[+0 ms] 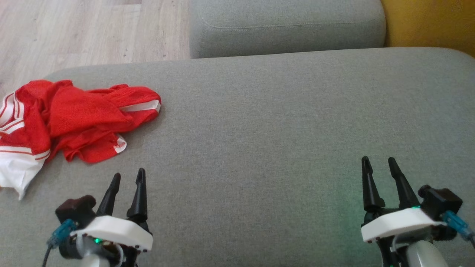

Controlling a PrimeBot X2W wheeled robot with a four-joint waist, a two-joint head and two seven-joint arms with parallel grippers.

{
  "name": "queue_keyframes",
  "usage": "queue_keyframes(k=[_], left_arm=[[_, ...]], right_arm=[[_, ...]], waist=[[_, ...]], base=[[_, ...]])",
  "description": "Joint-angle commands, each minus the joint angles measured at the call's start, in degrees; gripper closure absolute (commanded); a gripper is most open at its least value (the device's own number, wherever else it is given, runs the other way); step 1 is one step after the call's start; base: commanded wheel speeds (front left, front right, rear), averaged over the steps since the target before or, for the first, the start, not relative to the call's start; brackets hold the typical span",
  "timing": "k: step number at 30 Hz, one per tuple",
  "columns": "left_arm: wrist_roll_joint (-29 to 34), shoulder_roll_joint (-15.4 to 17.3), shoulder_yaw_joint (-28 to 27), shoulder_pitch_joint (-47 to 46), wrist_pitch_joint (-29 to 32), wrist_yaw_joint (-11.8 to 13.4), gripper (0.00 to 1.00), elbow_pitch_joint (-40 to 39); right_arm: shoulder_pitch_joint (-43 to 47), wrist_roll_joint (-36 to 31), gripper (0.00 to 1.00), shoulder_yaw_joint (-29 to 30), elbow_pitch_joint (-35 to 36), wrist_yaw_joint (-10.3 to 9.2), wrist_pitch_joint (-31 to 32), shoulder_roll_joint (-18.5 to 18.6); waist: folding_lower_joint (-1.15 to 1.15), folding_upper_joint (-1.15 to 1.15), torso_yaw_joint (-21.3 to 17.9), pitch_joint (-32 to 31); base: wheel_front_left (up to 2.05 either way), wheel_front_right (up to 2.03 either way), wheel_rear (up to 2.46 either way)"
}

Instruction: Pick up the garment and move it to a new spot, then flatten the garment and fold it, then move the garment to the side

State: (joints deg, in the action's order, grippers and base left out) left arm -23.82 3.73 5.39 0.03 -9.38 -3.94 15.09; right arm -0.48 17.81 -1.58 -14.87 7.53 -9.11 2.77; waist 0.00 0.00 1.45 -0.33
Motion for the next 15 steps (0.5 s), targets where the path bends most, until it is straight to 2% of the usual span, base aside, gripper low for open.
queue_keyframes(k=[1,15], left_arm=[[2.67,1.26,-0.74,-1.54,-1.08,0.41,0.0,-2.13],[11.34,1.71,-1.16,-1.35,-3.26,1.09,0.0,-1.71]], right_arm=[[-2.51,-2.75,0.0,-1.09,1.72,-0.03,-1.32,0.72],[-2.52,-11.4,0.0,-0.06,1.21,-0.04,-3.51,0.46]], waist=[[0.0,0.0,0.09,-0.04],[0.0,0.0,0.3,-0.16]], base=[[0.0,0.0,0.0],[0.0,0.0,0.0]])
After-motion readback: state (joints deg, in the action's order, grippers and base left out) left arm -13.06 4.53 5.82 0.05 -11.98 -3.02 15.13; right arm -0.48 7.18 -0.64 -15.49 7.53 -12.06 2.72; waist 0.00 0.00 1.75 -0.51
